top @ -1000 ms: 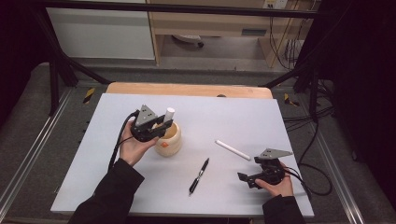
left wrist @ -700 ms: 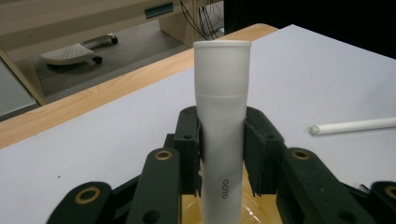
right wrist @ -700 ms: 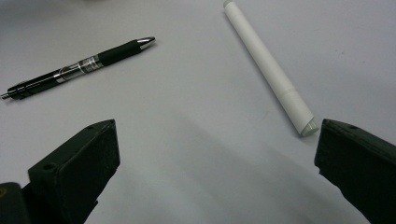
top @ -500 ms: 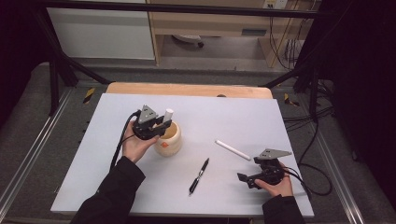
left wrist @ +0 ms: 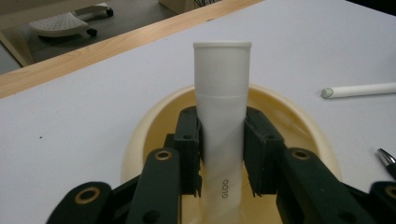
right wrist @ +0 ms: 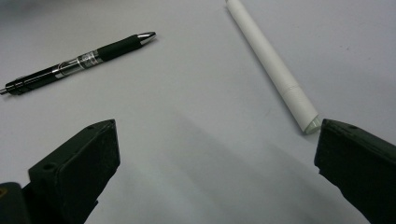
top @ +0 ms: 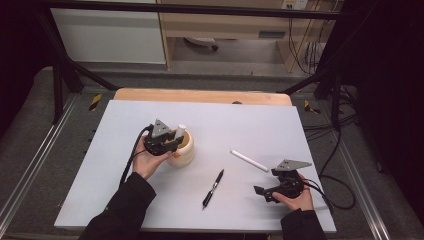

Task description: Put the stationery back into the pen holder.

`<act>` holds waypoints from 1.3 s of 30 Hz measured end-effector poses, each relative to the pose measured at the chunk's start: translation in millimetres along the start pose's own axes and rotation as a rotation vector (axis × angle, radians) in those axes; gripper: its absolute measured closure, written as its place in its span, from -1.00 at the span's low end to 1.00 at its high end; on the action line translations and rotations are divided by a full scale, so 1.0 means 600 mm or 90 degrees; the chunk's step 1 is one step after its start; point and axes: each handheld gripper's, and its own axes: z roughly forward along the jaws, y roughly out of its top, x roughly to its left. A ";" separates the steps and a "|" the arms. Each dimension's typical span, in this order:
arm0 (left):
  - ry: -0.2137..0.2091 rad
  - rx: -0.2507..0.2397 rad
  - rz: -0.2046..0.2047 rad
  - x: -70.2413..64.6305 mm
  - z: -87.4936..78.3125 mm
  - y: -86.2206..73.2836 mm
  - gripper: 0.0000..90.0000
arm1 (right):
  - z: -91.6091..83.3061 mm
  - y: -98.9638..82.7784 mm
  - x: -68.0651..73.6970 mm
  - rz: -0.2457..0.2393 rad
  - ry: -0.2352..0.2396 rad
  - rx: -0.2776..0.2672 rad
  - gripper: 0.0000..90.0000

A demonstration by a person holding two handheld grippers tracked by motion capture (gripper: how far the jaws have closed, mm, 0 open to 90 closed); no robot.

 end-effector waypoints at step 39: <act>-0.016 0.031 0.000 -0.003 -0.087 0.019 -0.40 | 0.000 0.000 0.000 0.000 0.002 0.002 -0.98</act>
